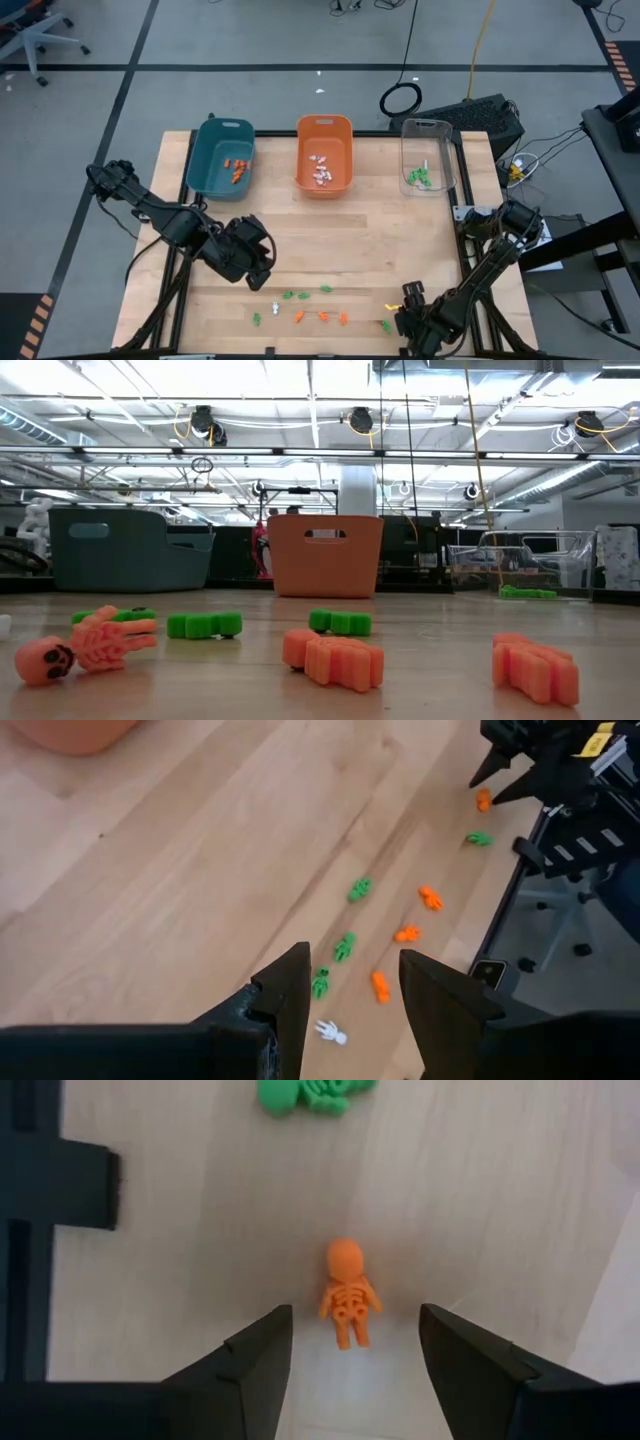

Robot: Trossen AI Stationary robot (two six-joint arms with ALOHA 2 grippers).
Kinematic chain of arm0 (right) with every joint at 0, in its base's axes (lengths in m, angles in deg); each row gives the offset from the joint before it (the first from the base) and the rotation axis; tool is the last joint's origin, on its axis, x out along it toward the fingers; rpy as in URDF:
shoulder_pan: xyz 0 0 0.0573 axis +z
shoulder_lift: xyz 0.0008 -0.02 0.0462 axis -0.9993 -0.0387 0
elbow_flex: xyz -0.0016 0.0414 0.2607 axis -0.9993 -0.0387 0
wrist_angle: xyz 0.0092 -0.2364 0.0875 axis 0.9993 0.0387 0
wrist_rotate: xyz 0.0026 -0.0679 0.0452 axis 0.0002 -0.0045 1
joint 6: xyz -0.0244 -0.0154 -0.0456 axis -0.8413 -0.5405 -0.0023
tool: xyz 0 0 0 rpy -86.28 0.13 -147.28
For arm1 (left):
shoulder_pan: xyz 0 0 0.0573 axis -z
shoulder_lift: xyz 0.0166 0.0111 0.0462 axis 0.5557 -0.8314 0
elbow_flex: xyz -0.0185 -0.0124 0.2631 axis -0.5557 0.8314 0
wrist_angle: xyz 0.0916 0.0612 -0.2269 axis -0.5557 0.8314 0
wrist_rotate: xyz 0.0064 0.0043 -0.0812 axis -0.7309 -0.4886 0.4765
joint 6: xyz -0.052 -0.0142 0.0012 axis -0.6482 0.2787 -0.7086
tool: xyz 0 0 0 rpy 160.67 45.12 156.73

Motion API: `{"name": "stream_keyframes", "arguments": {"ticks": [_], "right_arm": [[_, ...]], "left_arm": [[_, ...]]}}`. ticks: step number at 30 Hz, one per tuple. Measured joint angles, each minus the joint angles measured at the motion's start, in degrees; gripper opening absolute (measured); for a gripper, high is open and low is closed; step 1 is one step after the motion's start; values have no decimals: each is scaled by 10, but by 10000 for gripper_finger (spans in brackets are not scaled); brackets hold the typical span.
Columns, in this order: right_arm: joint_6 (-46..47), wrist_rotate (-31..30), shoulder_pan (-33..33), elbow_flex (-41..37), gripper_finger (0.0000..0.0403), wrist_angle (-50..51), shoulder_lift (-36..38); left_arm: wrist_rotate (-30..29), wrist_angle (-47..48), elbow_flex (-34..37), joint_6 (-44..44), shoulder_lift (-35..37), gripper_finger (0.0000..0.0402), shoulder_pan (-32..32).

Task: Sort Halloween decoration
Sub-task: Put the orange skeleton toy into the blue bin

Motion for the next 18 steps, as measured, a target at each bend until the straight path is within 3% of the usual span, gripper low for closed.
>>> {"name": "stream_keyframes", "arguments": {"ticks": [8, 18], "right_arm": [[1, 12, 0, -33, 187, -57, 4], [-15, 14, -1, -34, 96, -59, 3]], "left_arm": [[-4, 7, 0, 1, 0, 157, 0], [-7, 36, 0, 1, 0, 157, 0]]}}
